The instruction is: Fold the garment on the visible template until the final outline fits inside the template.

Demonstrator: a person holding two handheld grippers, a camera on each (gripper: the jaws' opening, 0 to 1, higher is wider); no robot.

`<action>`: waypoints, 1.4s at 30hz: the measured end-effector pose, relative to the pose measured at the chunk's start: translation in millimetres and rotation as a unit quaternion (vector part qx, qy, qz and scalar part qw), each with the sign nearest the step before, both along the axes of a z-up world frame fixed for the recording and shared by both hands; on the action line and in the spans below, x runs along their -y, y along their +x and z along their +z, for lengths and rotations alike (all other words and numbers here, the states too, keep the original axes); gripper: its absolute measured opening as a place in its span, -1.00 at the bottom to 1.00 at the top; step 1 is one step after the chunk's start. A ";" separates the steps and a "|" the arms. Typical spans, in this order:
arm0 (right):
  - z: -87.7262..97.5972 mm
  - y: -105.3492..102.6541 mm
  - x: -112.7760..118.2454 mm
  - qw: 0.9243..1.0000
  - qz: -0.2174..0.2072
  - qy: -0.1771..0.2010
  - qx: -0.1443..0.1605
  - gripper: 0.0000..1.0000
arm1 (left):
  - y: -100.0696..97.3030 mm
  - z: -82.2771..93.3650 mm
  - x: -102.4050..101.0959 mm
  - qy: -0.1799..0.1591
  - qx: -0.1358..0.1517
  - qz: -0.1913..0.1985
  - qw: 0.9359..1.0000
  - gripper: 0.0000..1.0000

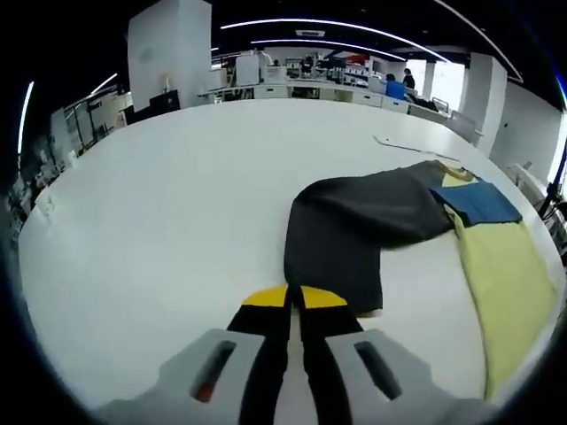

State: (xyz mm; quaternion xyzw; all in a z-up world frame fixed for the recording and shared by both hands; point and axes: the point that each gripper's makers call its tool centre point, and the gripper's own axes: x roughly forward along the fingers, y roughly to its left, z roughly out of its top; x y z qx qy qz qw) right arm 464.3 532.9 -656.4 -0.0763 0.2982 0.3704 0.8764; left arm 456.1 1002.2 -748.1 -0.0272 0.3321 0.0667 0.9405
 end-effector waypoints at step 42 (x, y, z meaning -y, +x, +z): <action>-0.5 -7.6 11.3 1.000 -0.019 -0.007 -0.006 0.99 | 6.3 4.6 -54.5 0.051 -0.014 0.045 0.998 -0.54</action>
